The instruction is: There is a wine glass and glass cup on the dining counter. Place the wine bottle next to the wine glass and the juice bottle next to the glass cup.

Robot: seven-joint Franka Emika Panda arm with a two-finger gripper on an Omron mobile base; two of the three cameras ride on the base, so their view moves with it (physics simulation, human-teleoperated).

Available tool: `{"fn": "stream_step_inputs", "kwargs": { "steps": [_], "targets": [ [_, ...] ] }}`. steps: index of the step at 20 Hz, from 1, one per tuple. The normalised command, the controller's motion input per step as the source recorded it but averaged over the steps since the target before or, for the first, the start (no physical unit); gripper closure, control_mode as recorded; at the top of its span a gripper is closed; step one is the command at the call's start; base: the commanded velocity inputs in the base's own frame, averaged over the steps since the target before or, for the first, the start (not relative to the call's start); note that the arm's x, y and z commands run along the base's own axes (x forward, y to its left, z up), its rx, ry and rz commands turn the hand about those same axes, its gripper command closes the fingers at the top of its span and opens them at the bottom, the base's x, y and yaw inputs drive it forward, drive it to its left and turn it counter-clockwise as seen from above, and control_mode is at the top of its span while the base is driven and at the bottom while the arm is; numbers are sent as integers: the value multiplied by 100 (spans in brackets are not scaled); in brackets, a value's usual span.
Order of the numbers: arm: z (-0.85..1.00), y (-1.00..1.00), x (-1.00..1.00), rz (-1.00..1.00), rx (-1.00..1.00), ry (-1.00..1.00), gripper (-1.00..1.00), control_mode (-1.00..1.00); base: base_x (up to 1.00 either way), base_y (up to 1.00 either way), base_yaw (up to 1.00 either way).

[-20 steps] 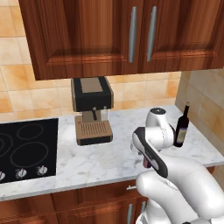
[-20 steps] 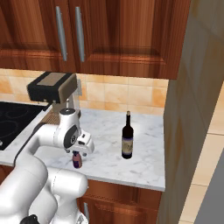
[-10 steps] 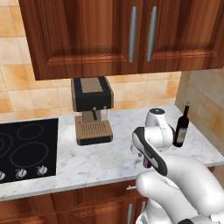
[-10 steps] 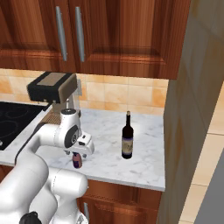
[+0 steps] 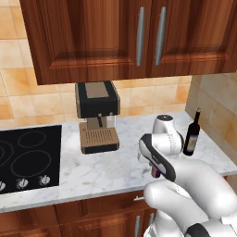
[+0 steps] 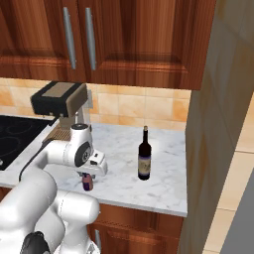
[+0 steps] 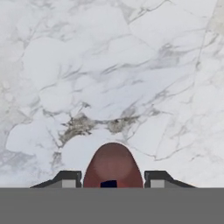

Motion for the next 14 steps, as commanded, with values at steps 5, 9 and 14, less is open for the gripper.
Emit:
{"fn": "stream_step_inputs", "kwargs": {
  "steps": [5, 9, 14],
  "targets": [
    [17, 0, -13, 0, 3, 0, 100, -100, 0, 0, 0],
    [71, 7, -14, 2, 6, 0, 100, -100, 0, 0, 0],
    [66, 10, -21, 7, 3, -1, 100, -100, 0, 0, 0]
  ]
}}
